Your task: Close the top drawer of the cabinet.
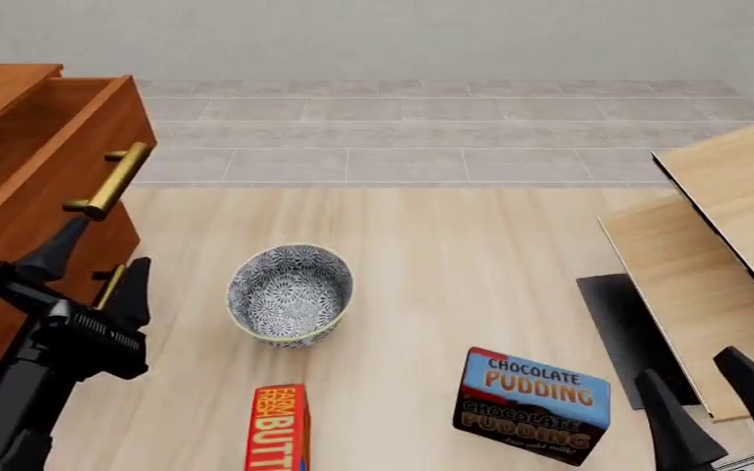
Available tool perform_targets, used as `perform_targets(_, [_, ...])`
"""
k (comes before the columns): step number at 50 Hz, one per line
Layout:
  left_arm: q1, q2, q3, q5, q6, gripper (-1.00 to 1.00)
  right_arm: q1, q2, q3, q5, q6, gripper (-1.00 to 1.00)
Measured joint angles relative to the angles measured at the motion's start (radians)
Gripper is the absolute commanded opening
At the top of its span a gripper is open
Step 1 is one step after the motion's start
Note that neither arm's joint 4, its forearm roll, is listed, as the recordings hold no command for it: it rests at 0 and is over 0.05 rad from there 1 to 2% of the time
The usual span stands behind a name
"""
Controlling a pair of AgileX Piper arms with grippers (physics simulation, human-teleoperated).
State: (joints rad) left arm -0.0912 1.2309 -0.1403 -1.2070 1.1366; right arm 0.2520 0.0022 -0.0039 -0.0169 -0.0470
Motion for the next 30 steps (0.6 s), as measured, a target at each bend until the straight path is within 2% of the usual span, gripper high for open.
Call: perform_targets(30, [0.024,-0.014,0.003,0.006,-0.010,1.00,0.001,0.001,0.000,0.003,-0.003,1.00])
